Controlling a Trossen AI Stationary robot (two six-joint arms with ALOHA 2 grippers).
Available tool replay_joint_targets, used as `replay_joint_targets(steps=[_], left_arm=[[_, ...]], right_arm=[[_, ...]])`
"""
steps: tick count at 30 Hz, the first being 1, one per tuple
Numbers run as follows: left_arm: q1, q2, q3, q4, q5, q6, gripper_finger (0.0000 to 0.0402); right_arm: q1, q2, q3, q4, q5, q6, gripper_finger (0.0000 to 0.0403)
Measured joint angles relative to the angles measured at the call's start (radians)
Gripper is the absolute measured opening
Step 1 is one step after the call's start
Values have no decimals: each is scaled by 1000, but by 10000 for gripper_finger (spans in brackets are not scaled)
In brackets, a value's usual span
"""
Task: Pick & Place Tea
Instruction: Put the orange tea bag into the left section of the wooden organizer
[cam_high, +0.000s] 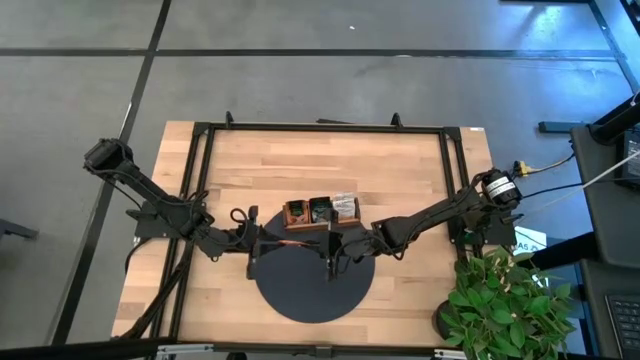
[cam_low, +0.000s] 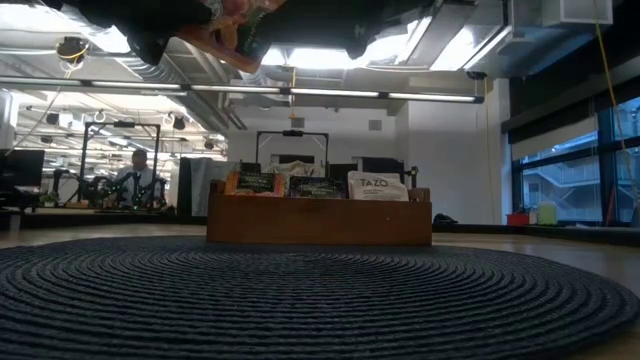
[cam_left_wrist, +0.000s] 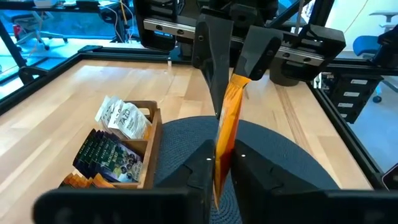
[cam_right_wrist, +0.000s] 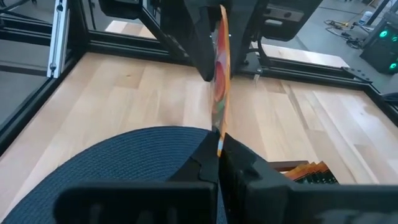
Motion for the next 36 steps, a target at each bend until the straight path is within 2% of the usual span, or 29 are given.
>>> replay_joint_targets(steps=[6, 18, 20, 24, 26, 29, 34, 36], left_arm=[[-2, 0, 0, -1, 0, 2, 22], [-4, 0, 0, -2, -16, 38, 16], [-19, 0, 0, -1, -66, 45, 15], [-91, -18, -1, 16, -188, 63, 15], [-125, -28, -22, 69, -221, 79, 14], [-157, -42, -91, 210, -218, 82, 14], [-152, -38, -256, 625, -165, 160, 14], [-134, -33, -314, 801, -131, 208, 14]], right_arm=[[0, 0, 0, -2, 2, 0, 5], [-1, 0, 1, -15, 3, -26, 8], [0, 0, 2, -19, 19, -52, 13], [30, -20, -20, -57, 167, -37, 22], [47, -44, -58, -35, 198, -69, 25], [60, -91, -154, 77, 186, -104, 24], [45, -129, -337, 445, 9, -180, 18], [34, -127, -387, 600, -24, -211, 18]])
